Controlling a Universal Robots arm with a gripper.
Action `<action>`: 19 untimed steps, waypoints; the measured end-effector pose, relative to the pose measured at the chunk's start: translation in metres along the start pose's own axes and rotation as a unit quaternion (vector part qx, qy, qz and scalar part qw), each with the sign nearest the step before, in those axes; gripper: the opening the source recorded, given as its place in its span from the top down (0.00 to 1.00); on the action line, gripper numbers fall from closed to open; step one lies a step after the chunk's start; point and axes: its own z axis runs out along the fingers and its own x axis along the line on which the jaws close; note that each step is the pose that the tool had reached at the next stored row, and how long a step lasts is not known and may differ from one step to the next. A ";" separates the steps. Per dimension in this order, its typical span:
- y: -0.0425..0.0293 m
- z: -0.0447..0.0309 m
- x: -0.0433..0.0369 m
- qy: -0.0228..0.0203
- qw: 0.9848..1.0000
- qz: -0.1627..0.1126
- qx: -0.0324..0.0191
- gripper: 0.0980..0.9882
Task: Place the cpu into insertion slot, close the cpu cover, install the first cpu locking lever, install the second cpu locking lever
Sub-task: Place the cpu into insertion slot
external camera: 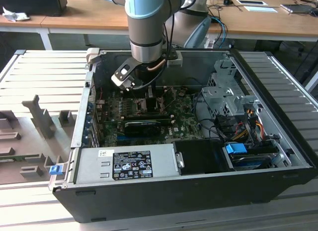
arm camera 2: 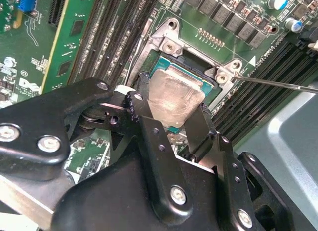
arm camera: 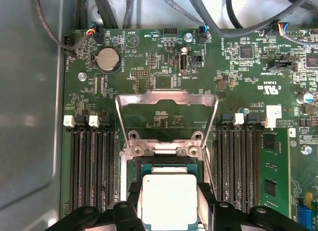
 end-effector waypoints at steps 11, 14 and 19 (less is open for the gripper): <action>0.0005 0.0037 0.0021 0.000 1.000 0.000 0.000 0.50; 0.0011 0.0039 0.0020 0.000 1.000 0.000 0.000 0.36; 0.0016 -0.0009 0.0021 0.000 1.000 0.000 0.000 0.36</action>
